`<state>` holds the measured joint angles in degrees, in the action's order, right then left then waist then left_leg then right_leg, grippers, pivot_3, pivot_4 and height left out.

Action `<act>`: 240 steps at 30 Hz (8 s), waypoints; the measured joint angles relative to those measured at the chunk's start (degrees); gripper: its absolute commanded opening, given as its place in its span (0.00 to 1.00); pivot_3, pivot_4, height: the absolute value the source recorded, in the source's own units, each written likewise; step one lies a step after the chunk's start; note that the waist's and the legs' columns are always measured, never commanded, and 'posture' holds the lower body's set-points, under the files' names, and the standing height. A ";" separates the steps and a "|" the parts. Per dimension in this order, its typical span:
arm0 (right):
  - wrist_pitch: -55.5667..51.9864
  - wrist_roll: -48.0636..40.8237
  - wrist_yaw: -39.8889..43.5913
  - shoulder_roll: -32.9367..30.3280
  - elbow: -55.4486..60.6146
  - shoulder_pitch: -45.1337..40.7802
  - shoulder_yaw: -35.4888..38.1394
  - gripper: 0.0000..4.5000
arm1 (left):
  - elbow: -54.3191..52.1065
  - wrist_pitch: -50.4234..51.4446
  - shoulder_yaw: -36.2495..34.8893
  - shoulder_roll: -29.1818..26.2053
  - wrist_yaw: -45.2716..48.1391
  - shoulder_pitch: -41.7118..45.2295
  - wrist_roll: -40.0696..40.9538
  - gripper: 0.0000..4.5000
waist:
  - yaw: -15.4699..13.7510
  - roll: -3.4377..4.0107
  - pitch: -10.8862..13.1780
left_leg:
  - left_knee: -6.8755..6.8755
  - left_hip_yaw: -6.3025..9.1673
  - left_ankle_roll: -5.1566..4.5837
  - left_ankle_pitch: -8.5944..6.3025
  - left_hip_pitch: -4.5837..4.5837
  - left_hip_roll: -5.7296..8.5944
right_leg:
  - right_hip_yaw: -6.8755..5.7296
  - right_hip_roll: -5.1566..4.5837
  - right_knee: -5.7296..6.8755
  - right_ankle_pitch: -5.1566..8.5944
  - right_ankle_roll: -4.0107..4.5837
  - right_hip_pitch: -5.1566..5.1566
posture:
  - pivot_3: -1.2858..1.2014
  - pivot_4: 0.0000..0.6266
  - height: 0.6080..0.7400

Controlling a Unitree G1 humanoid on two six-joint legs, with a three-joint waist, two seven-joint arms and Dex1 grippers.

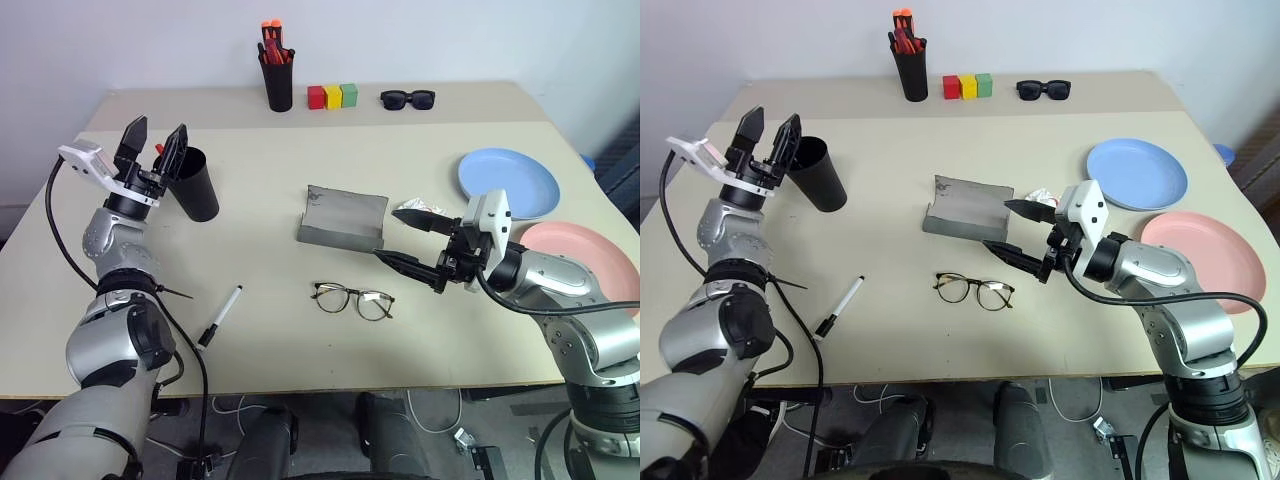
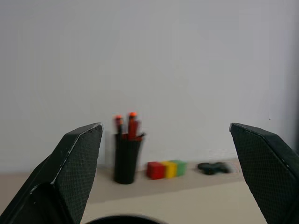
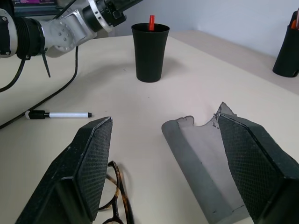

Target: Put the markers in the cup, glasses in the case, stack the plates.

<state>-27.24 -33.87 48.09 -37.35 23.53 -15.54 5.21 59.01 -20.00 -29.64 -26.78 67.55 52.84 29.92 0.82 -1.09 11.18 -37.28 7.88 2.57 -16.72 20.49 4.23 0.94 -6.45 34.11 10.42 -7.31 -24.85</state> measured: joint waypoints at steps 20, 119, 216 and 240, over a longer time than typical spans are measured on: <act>1.54 -1.17 5.72 -1.88 -0.28 3.28 1.07 0.82 | -80.17 75.35 7.20 -24.23 -17.96 -46.75 15.31 0.99 | 1.18 0.06 0.03 | 0.11 0.01 -0.04 -0.03 -0.11 -0.14 | 0.13 0.06 0.01 0.05 0.02 0.02 | 0.52 0.24 1.00; 1.48 -1.89 0.93 1.37 -1.85 -1.48 -0.19 0.82 | -5.19 -3.07 8.02 -2.56 -19.25 -4.84 -5.68 0.00 | -0.11 0.23 -0.11 | 0.01 -0.27 -0.03 -0.01 -0.06 -0.04 | 0.03 -0.16 -0.10 0.03 -0.14 0.16 | 0.52 0.24 1.00; -6.17 15.77 -5.83 -0.78 4.46 -3.47 -15.59 0.82 | -48.33 52.00 24.48 -7.51 22.60 -19.20 -2.83 1.00 | 1.48 0.20 -0.08 | 0.04 -0.21 -0.11 -0.05 -0.03 -0.14 | 0.12 -0.05 0.04 0.07 -0.19 0.04 | 0.52 0.24 1.00; -13.78 23.68 -2.39 -3.61 1.84 -6.90 -26.56 0.18 | -71.33 51.60 18.18 -14.86 8.99 -40.55 5.83 1.00 | -0.07 0.16 -0.08 | 0.02 -0.29 -0.11 -0.05 -0.04 -0.10 | 0.10 -0.14 -0.06 0.07 -0.15 0.10 | 0.52 0.24 1.00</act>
<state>-41.03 -10.19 45.71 -40.96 25.37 -22.44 -21.35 -12.32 31.59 -11.46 -41.64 76.54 12.29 35.74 0.76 -0.93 11.11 -37.25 7.58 2.47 -16.78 20.45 4.13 1.04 -6.59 34.05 10.49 -7.47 -24.75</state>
